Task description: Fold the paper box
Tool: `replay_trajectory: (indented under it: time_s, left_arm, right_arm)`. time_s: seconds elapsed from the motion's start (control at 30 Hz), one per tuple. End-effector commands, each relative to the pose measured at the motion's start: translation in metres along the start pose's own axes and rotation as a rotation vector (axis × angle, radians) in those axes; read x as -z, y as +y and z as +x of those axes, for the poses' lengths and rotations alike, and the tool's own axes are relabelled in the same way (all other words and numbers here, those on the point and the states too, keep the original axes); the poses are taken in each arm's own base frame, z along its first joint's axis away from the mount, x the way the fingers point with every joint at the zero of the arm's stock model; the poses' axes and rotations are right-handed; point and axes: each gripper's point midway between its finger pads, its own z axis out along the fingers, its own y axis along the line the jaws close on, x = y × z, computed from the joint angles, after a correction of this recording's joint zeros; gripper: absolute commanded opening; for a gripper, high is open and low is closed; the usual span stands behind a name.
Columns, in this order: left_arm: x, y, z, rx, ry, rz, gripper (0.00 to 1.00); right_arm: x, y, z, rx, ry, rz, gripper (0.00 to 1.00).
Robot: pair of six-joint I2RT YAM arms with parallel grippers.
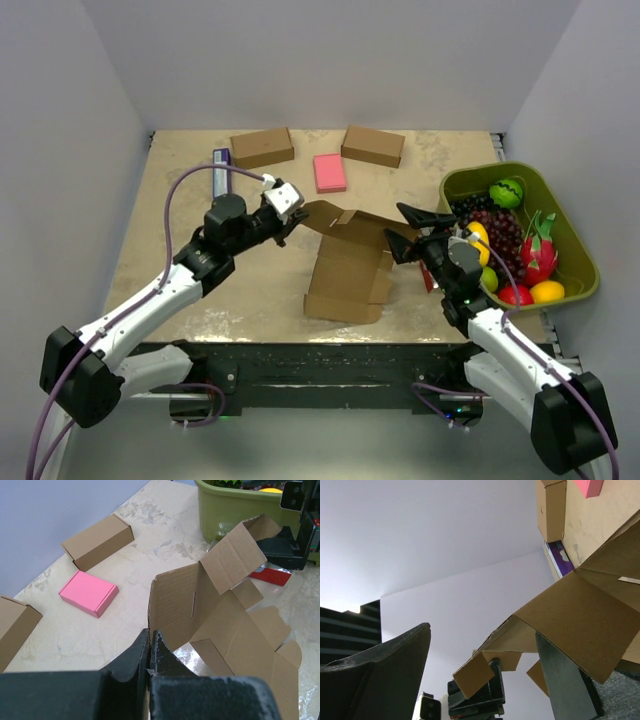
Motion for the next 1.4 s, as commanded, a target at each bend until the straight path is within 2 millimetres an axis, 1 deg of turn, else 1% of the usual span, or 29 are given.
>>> replay_trajectory:
  time_s: [0.0, 0.07, 0.1, 0.2, 0.23, 0.3, 0.33, 0.43, 0.5, 0.53, 0.63, 0.67, 0.7, 0.73, 0.77, 0.8, 0.87, 0.9, 0.93, 0.97, 1.0, 1.07, 1.1, 1.13, 1.17, 1.23, 1.27, 1.33, 1.37]
  left_arm:
    - [0.001, -0.003, -0.019, -0.047, -0.078, 0.013, 0.00]
    - [-0.001, -0.002, -0.016, -0.041, -0.069, 0.008, 0.00]
    - [-0.002, -0.002, -0.016, -0.038, -0.069, 0.010, 0.00]
    - [-0.004, -0.003, -0.013, -0.027, -0.066, 0.017, 0.00]
    - [-0.006, -0.003, -0.011, -0.022, -0.060, 0.018, 0.00]
    - [-0.007, -0.002, -0.009, -0.013, -0.055, 0.013, 0.00]
    - [-0.010, -0.002, -0.005, -0.005, -0.044, 0.011, 0.00]
    - [-0.015, 0.000, 0.003, 0.018, -0.017, 0.005, 0.00]
    - [-0.019, -0.001, 0.010, 0.036, 0.005, 0.007, 0.00]
    - [-0.020, -0.002, 0.012, 0.042, 0.009, 0.009, 0.00]
    - [-0.025, -0.002, 0.022, 0.064, 0.036, 0.012, 0.00]
    - [-0.026, -0.003, 0.024, 0.073, 0.047, 0.014, 0.00]
    - [-0.030, -0.004, 0.032, 0.083, 0.072, 0.019, 0.00]
    - [-0.031, -0.003, 0.035, 0.091, 0.083, 0.016, 0.03]
    - [-0.032, -0.003, 0.039, 0.104, 0.103, 0.012, 0.11]
    - [-0.035, -0.001, 0.046, 0.112, 0.126, -0.001, 0.29]
    - [-0.034, 0.003, 0.051, 0.133, 0.160, -0.027, 0.49]
    - [-0.033, 0.009, 0.052, 0.141, 0.171, -0.060, 0.63]
    - [-0.031, 0.011, 0.052, 0.150, 0.178, -0.079, 0.68]
    - [-0.029, 0.013, 0.051, 0.170, 0.183, -0.101, 0.72]
    - [-0.023, 0.021, 0.043, 0.190, 0.164, -0.153, 0.75]
    - [-0.017, 0.026, 0.036, 0.268, 0.140, -0.213, 0.78]
    - [-0.012, 0.029, 0.028, 0.299, 0.113, -0.241, 0.79]
    - [-0.011, 0.027, 0.025, 0.339, 0.100, -0.243, 0.79]
    - [-0.012, 0.022, 0.023, 0.427, 0.084, -0.238, 0.79]
    - [-0.017, 0.009, 0.021, 0.528, 0.068, -0.184, 0.79]
    - [-0.021, 0.002, 0.018, 0.621, 0.041, -0.159, 0.79]
    - [-0.029, -0.013, 0.021, 0.711, 0.045, -0.094, 0.78]
    - [-0.033, -0.019, 0.017, 0.768, 0.021, -0.065, 0.77]
  right_arm:
    - [-0.007, -0.005, -0.013, 0.045, -0.044, 0.015, 0.80]
    - [-0.008, -0.007, -0.013, 0.070, -0.046, 0.023, 0.74]
    - [-0.008, -0.009, -0.014, 0.079, -0.049, 0.027, 0.67]
    - [-0.008, -0.012, -0.014, 0.124, -0.051, 0.046, 0.58]
    - [-0.008, -0.013, -0.015, 0.138, -0.054, 0.051, 0.50]
    - [-0.008, -0.014, -0.019, 0.157, -0.076, 0.052, 0.43]
    - [-0.008, -0.015, -0.021, 0.162, -0.086, 0.054, 0.36]
    - [-0.009, -0.018, -0.025, 0.195, -0.104, 0.065, 0.28]
    - [-0.012, -0.024, -0.030, 0.212, -0.123, 0.084, 0.23]
    - [-0.013, -0.028, -0.031, 0.217, -0.126, 0.093, 0.17]
    - [-0.016, -0.043, -0.036, 0.227, -0.133, 0.130, 0.09]
    - [-0.017, -0.047, -0.037, 0.224, -0.134, 0.136, 0.05]
    - [-0.020, -0.052, -0.039, 0.226, -0.135, 0.142, 0.02]
    - [-0.020, -0.057, -0.041, 0.226, -0.138, 0.152, 0.00]
    - [-0.021, -0.062, -0.042, 0.227, -0.139, 0.165, 0.00]
    - [-0.022, -0.066, -0.043, 0.225, -0.142, 0.172, 0.00]
    - [-0.024, -0.070, -0.044, 0.231, -0.141, 0.177, 0.00]
    - [-0.025, -0.072, -0.044, 0.234, -0.141, 0.180, 0.00]
    - [-0.025, -0.076, -0.045, 0.238, -0.142, 0.193, 0.00]
    - [-0.025, -0.079, -0.046, 0.240, -0.146, 0.197, 0.00]
    - [-0.025, -0.080, -0.046, 0.244, -0.147, 0.200, 0.00]
    - [-0.025, -0.087, -0.047, 0.249, -0.148, 0.214, 0.00]
    - [-0.025, -0.088, -0.047, 0.252, -0.147, 0.218, 0.00]
    - [-0.024, -0.090, -0.045, 0.254, -0.141, 0.222, 0.00]
    - [-0.025, -0.092, -0.045, 0.258, -0.141, 0.230, 0.00]
    - [-0.025, -0.096, -0.044, 0.266, -0.135, 0.238, 0.00]
    - [-0.025, -0.099, -0.044, 0.267, -0.133, 0.246, 0.00]
    - [-0.024, -0.099, -0.043, 0.269, -0.130, 0.243, 0.00]
    - [-0.024, -0.098, -0.042, 0.270, -0.126, 0.241, 0.00]
